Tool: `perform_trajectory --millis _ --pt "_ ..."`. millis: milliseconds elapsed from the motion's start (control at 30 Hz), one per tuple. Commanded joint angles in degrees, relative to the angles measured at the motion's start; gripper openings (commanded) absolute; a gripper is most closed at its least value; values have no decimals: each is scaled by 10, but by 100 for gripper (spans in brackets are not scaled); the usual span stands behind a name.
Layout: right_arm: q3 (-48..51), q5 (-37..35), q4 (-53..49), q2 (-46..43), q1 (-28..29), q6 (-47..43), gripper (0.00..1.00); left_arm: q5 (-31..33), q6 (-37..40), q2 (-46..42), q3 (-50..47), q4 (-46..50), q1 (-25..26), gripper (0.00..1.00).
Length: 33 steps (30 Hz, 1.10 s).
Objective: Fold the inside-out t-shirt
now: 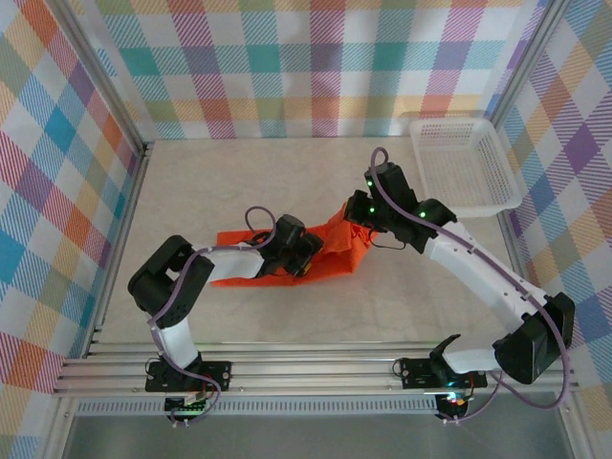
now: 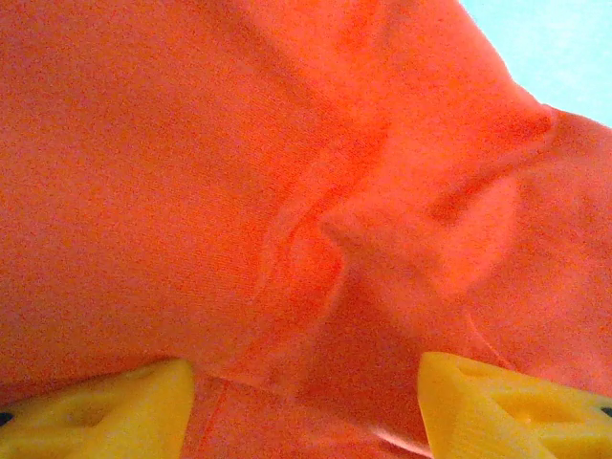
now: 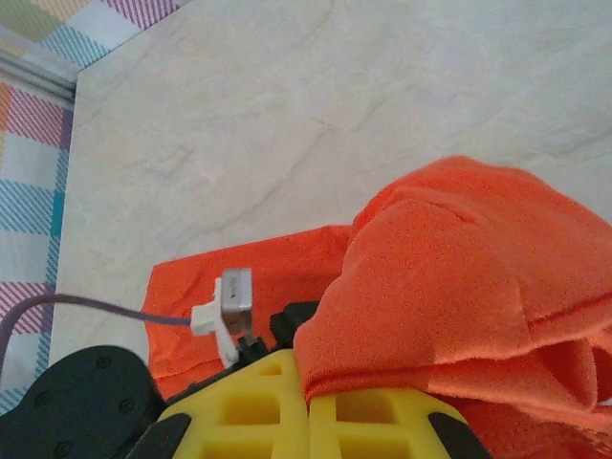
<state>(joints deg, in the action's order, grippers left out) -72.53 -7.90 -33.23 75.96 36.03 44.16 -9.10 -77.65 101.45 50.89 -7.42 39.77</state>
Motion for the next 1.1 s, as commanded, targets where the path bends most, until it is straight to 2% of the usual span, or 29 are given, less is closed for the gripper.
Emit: perform_trajectory --millis 0,167,300,433,533,667,833,1067 --pt "3 -25 -6 -3 -1 3 0 25 48 -41 6 163 -13 65" --pt "5 -45 -18 -9 -1 -3 0 29 81 -119 32 226 -25 66" --pt "14 -47 -16 -11 -2 -1 0 -5 42 -137 6 178 -24 66" --pt "16 -45 -16 -6 -2 -1 0 -39 -25 -122 -43 80 -10 65" --pt "16 -48 -16 -5 -2 -4 0 -49 -48 -92 -46 43 6 64" --pt "16 -46 -17 -3 -2 -7 0 -56 -53 -58 -22 36 20 63" --pt "21 -47 -19 -7 -2 -8 0 -32 -39 -72 -5 71 21 64" --pt "23 -44 -18 -2 -3 -9 0 -25 -47 -62 5 70 34 63"
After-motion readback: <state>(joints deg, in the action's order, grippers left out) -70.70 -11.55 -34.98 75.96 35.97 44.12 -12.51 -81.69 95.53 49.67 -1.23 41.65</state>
